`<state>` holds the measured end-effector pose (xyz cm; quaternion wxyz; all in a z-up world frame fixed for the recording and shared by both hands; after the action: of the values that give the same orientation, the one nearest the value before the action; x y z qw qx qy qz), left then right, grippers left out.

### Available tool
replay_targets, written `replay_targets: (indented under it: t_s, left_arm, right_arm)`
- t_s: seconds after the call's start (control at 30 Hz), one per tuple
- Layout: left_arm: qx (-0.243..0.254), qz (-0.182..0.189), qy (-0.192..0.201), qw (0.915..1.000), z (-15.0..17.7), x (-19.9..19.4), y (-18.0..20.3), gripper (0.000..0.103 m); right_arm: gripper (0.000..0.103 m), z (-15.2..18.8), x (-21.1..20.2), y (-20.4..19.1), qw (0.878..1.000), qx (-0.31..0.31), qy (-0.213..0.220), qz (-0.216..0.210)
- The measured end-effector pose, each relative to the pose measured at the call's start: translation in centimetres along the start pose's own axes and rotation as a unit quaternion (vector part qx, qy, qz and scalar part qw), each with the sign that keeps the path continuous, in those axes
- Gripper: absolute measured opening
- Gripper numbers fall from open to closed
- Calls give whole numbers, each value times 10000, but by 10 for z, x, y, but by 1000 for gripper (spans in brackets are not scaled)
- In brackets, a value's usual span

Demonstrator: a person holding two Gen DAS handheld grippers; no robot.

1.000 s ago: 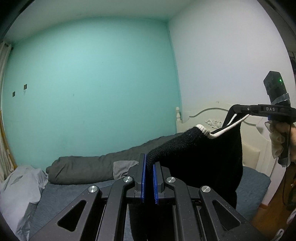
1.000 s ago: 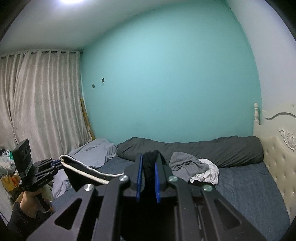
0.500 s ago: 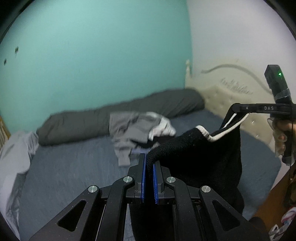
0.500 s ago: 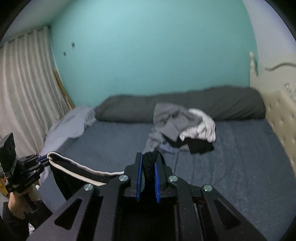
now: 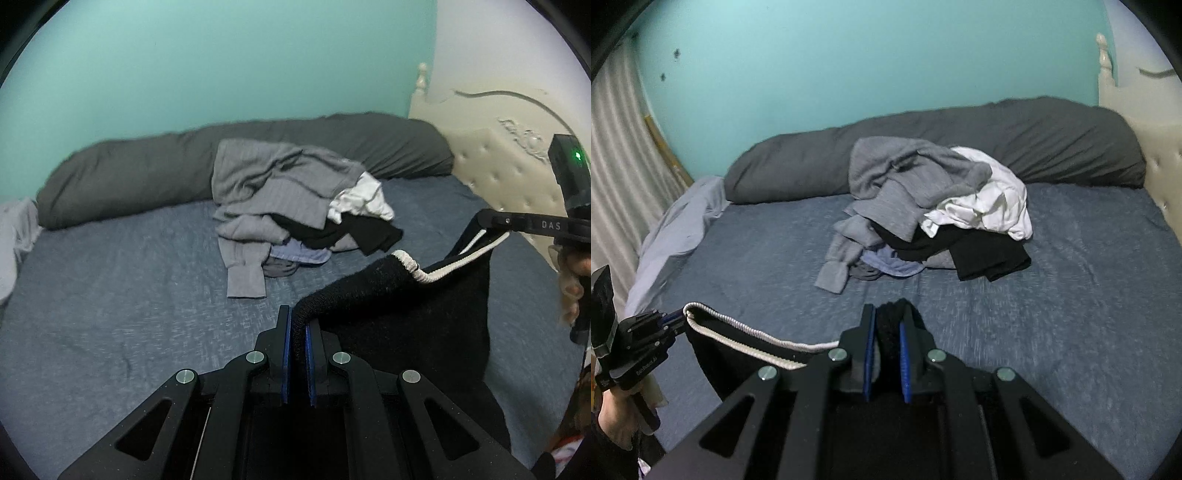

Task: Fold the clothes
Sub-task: 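Lower the hoodie flat onto the bed and open both grippers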

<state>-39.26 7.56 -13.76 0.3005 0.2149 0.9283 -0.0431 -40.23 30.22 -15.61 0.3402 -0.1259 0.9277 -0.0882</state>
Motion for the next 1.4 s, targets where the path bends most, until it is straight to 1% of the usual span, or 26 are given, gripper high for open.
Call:
replay_targets:
  t_s: [0.17, 0.33, 0.5, 0.57, 0.6, 0.67, 0.73, 0.77, 0.8, 0.83, 0.87, 0.9, 0.93, 0.97, 1.03, 1.17, 1.27, 1.33, 1.4]
  left_arm:
    - [-30, -53, -367, 9993, 13, 71, -23, 7]
    - [-246, -37, -780, 9966, 42, 136, -43, 7]
    - [-493, 10, -1110, 9926, 72, 186, -55, 7]
    - [-480, -23, -1230, 9912, 83, 201, -57, 8]
    - [-469, -40, -1285, 9906, 88, 208, -58, 9]
    - [-433, -75, -1424, 9888, 101, 222, -59, 10]
    - [-430, -85, -1489, 9879, 109, 229, -59, 11]
    - [-430, -88, -1516, 9875, 112, 233, -59, 11]
    - [-430, -91, -1544, 9870, 116, 236, -59, 14]
    - [-510, -67, -1513, 9871, 116, 236, -61, 17]
    - [-610, -36, -1468, 9873, 114, 235, -64, 20]
    - [-737, -17, -1439, 9868, 113, 233, -67, 29]
    - [-871, -26, -1390, 9865, 110, 229, -73, 39]
    - [-1006, -41, -1333, 9859, 108, 224, -78, 41]
    - [-1136, -23, -1229, 9859, 103, 210, -86, 41]
    - [-1158, 53, -1128, 9868, 107, 166, -97, 42]
    - [-1070, 28, -1215, 9868, 127, 130, -102, 42]
    - [-1025, 18, -1310, 9861, 145, 105, -103, 43]
    - [-1102, 66, -1380, 9843, 162, 84, -104, 43]
  right_arm:
    - [11, 8, 63, 19, 9998, 1, -187, 29]
    - [11, 28, 120, 37, 9989, 112, -443, 93]
    - [12, 56, 175, 59, 9962, 334, -768, 223]
    - [12, 65, 190, 65, 9951, 471, -849, 209]
    - [15, 70, 197, 68, 9947, 496, -875, 208]
    - [15, 77, 208, 72, 9944, 504, -903, 238]
    - [26, 83, 216, 78, 9942, 526, -886, 314]
    - [30, 85, 219, 82, 9940, 576, -863, 353]
    - [40, 84, 218, 87, 9941, 658, -781, 370]
    - [49, 83, 216, 91, 9942, 753, -672, 379]
    - [52, 80, 212, 95, 9942, 855, -535, 367]
    - [58, 75, 206, 100, 9938, 982, -357, 384]
    - [61, 70, 198, 107, 9927, 1120, -165, 419]
    - [61, 67, 190, 112, 9913, 1245, -20, 419]
    - [61, 63, 170, 118, 9898, 1384, 170, 276]
    - [61, 74, 129, 125, 9903, 1356, 264, 164]
    - [61, 102, 87, 131, 9885, 1454, 359, 219]
    - [61, 122, 69, 129, 9867, 1575, 339, 195]
    - [61, 141, 49, 122, 9864, 1602, 317, 164]
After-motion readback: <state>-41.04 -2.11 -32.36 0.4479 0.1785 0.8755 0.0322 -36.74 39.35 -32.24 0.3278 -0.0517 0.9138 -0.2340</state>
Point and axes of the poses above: each gripper's, at about its wrist camera, not at the fingertips, and x roughly the way its jaws point, y to its right, z to its underside, the point moved 9 cm from there along x, roughly the way its jaws point, and after that the axes turned 9 degrees about y, right-handed, at the moved point
